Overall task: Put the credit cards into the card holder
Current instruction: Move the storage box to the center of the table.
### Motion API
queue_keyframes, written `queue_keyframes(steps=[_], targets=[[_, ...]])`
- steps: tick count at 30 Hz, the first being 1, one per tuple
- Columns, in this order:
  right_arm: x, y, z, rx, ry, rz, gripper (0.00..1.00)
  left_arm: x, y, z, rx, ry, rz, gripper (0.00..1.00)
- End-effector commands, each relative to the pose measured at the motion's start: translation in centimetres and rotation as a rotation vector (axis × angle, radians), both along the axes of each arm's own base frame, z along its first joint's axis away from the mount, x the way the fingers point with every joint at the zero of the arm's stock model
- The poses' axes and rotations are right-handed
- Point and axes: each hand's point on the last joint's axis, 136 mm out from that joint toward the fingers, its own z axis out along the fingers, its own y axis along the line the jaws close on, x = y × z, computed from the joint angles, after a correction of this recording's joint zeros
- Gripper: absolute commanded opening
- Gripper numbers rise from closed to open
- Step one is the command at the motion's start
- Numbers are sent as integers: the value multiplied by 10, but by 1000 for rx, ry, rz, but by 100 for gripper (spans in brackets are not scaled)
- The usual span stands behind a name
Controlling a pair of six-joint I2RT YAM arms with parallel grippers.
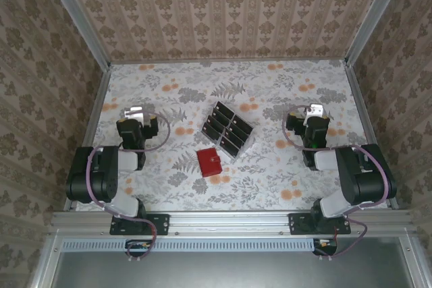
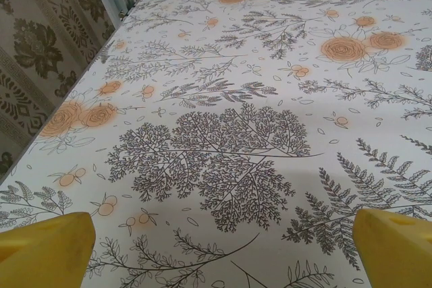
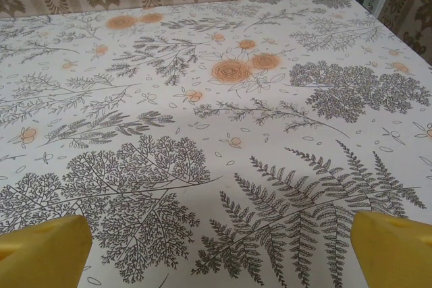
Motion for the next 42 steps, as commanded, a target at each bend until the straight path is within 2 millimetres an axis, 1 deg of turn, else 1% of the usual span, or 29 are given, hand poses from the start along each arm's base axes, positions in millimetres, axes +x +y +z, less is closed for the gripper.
queue_keyframes(steps=[1,30,34,36,42], targets=[[8,-1,11,-15,-37,-9,100,8,0,11,-1,-37,-9,100],[9,0,10,-13,-30,-6,100,8,-1,10,-2,-33,-7,100],[7,-1,11,-13,-38,-9,100,8,-1,11,-1,-37,-9,100],[5,-8,14,-12,-42,-51,100,6,0,15,4,-55,2,100],[0,-7,19,-7,-76,-44,100,0,8,34,17,-54,61,100]])
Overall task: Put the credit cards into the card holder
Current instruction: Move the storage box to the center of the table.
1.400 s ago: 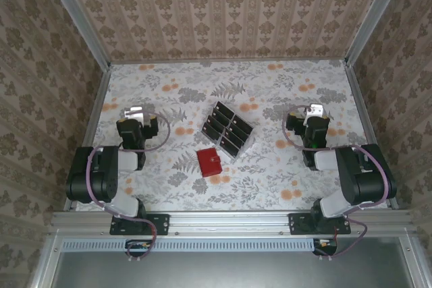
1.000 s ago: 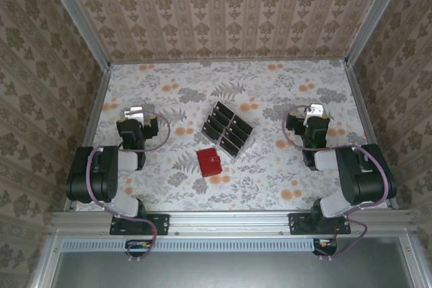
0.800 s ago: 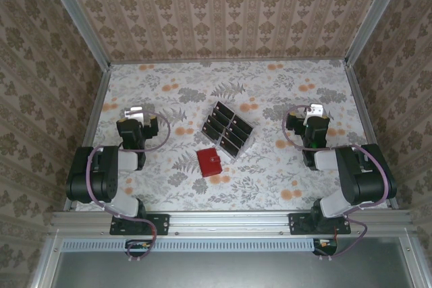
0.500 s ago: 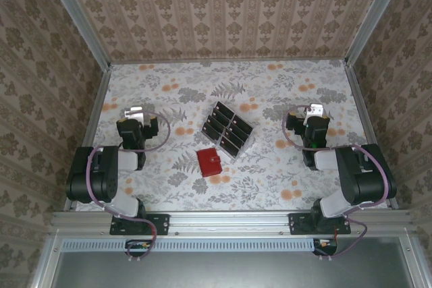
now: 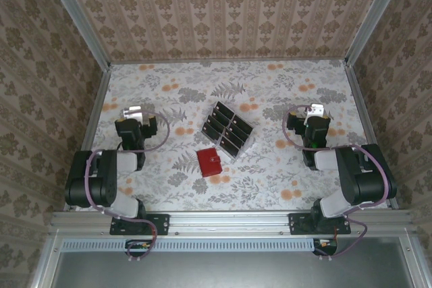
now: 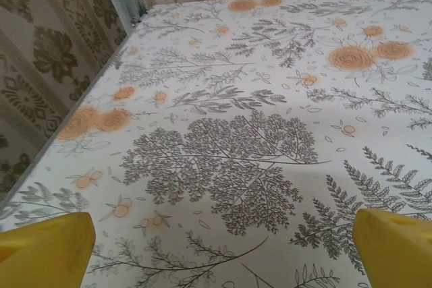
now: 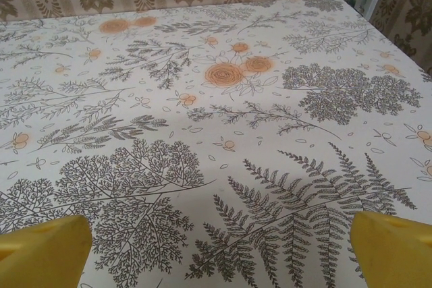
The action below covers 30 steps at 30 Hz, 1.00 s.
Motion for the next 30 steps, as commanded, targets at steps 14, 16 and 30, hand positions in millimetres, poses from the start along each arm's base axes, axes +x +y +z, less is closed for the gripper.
queue_keyframes(steps=[14,16,30], targets=[[-11,-5,101,99,-106,-63,100,3,-8,58,-1,-76,-27,100],[-11,-6,105,182,-75,-100,100,5,-8,67,-18,-86,-22,100],[-26,26,94,410,162,-21,100,-14,-69,98,-237,138,-76,100]])
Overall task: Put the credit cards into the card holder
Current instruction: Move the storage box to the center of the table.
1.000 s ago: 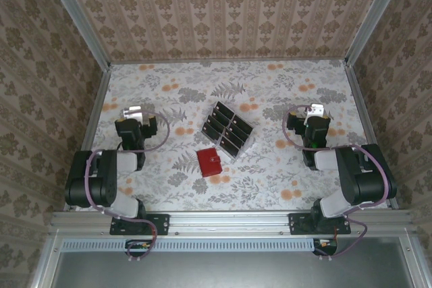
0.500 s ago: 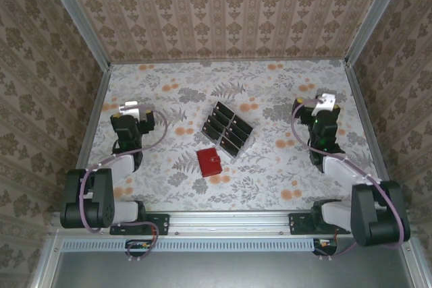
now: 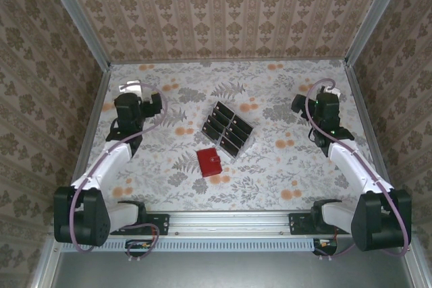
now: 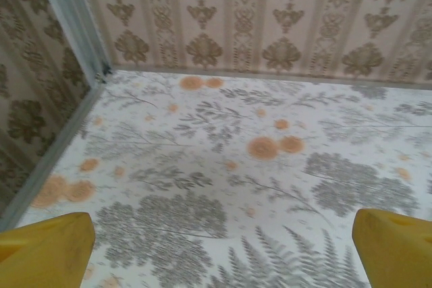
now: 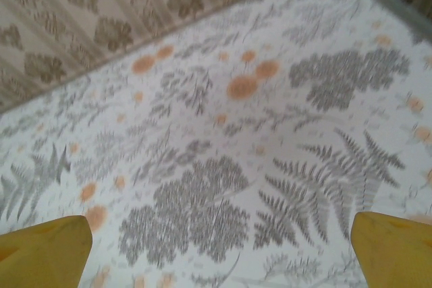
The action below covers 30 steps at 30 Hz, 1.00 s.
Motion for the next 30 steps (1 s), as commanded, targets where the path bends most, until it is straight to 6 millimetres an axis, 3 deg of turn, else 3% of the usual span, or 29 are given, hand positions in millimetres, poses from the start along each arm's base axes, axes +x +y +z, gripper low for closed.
queue_keyframes(steps=[1,9,15,21,25,30], targets=[[-13,21,3,92,42,91,100,-25,-16,-23,-84,160,-4,100],[-43,70,0,200,102,274,96,-65,-48,-56,-233,305,-25,100],[-73,131,-9,189,186,456,92,-86,-71,-85,-314,425,-19,100],[-87,185,-19,196,259,594,88,-102,-100,-113,-374,519,-13,99],[-80,191,-28,130,283,564,87,-104,-113,-122,-383,539,-37,99],[-60,199,-40,92,321,552,88,-91,-119,-121,-324,546,-66,100]])
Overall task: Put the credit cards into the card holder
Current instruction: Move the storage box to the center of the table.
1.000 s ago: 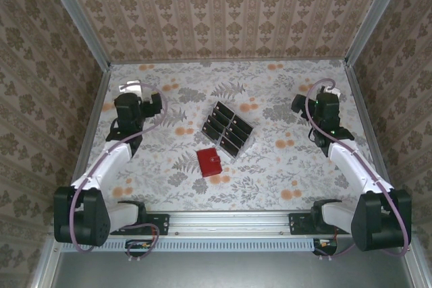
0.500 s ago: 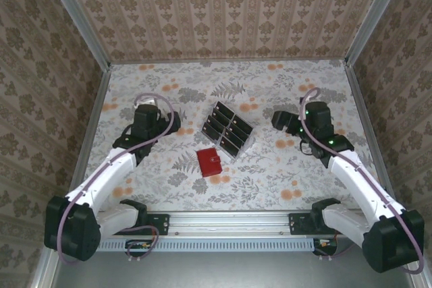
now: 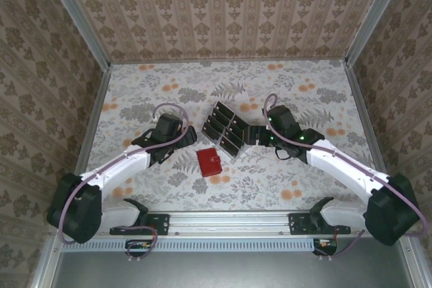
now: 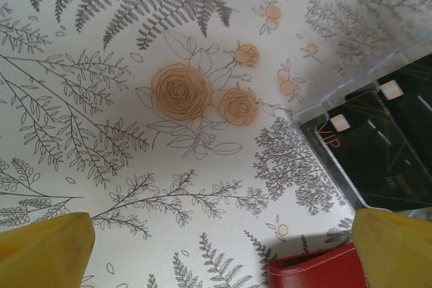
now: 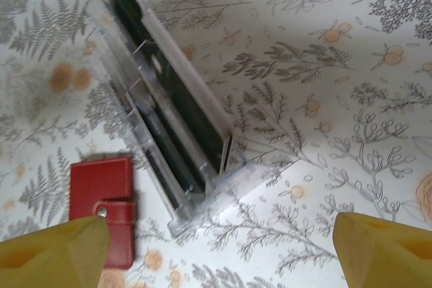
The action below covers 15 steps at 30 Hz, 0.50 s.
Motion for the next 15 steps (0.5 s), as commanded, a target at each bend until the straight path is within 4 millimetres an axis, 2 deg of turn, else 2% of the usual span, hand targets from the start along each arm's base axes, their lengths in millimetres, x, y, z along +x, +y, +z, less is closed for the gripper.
queue_keyframes(steps=[1,5,7,15], targets=[[16,3,1,-37,-2,-26,88,14,-8,9,4,-17,-17,100],[24,14,-8,-73,17,-13,88,31,-7,7,38,-10,-17,100],[25,18,-19,-92,44,-8,87,38,-5,5,41,-5,-13,100],[13,16,-39,-137,82,-14,88,54,-2,-5,45,23,-20,100]])
